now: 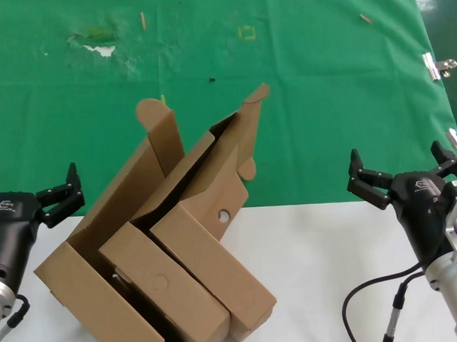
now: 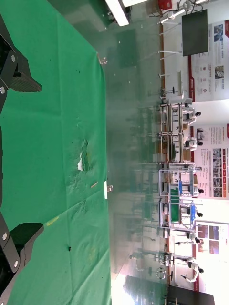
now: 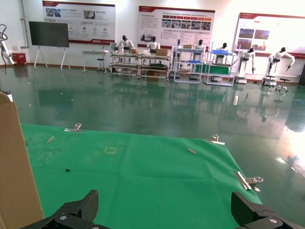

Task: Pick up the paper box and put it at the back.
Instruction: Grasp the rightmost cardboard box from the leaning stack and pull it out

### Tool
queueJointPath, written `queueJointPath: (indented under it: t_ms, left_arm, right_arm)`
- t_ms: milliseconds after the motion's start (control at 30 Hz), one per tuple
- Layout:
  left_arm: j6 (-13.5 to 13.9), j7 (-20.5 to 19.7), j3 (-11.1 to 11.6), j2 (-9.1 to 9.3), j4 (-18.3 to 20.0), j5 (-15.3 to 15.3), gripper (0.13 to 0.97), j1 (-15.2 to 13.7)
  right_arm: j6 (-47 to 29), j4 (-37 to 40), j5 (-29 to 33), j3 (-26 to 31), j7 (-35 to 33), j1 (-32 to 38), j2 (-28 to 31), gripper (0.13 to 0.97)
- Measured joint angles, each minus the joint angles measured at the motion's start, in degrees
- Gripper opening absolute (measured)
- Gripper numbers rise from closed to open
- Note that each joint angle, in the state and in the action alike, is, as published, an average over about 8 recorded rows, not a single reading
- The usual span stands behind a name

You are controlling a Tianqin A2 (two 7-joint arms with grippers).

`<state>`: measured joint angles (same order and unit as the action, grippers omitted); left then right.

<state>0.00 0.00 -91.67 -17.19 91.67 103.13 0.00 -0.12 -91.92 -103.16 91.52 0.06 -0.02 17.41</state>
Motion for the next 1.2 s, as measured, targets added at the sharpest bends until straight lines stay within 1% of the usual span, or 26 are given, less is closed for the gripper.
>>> queueJointPath:
  t_ms: [1200]
  left_arm:
    - [0.0, 0.0, 0.0, 0.00, 0.0, 0.0, 0.965, 0.0]
  right_arm:
    - [0.0, 0.0, 0.0, 0.0, 0.0, 0.0, 0.0, 0.966]
